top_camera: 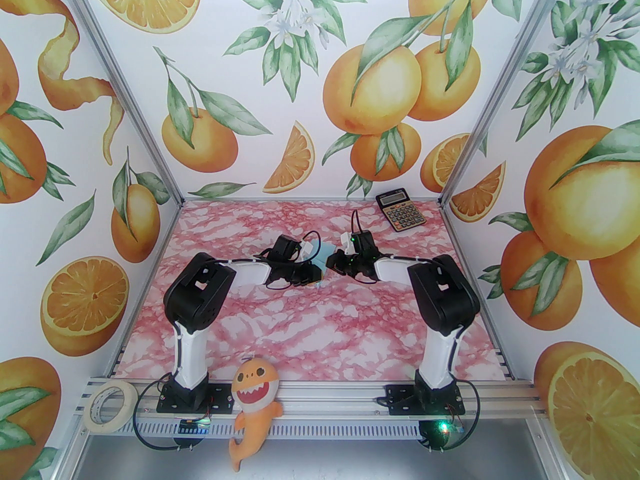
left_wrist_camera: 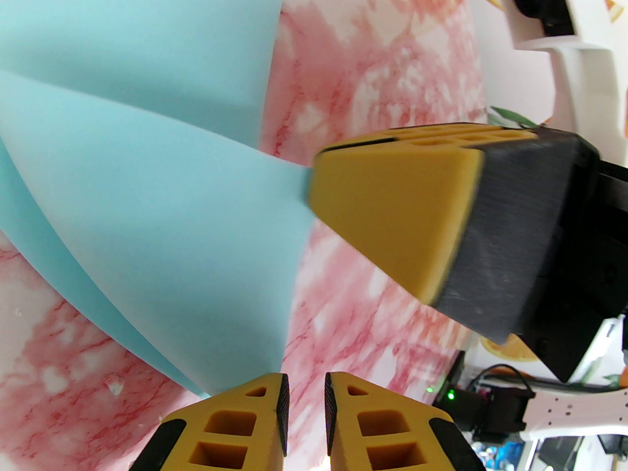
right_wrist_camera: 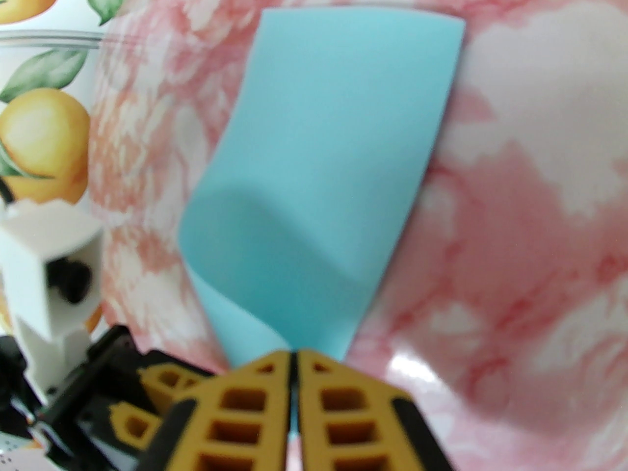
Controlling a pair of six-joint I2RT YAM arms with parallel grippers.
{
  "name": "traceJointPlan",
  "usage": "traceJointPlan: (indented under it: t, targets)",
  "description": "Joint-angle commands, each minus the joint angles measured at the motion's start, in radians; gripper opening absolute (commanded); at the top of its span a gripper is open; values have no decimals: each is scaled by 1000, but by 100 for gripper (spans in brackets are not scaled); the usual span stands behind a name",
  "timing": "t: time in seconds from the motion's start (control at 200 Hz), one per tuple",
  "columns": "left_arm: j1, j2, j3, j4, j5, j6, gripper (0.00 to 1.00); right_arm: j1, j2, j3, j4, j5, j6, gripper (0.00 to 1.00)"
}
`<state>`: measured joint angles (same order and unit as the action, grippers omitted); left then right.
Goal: Fold a paper plane with a square sheet of paper (fold left side to right side)
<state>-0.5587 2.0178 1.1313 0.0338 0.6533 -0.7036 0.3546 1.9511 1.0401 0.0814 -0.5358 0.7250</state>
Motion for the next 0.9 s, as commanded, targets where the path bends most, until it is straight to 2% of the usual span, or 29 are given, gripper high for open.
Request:
traceJointPlan:
  t: [0.0, 0.891]
  targets:
    - [0, 20, 25, 26, 17, 2, 21, 1, 17, 33, 18, -8, 1, 11]
    - [0, 47, 43, 20, 25, 4, 21, 0, 47, 61, -9, -4, -18, 9]
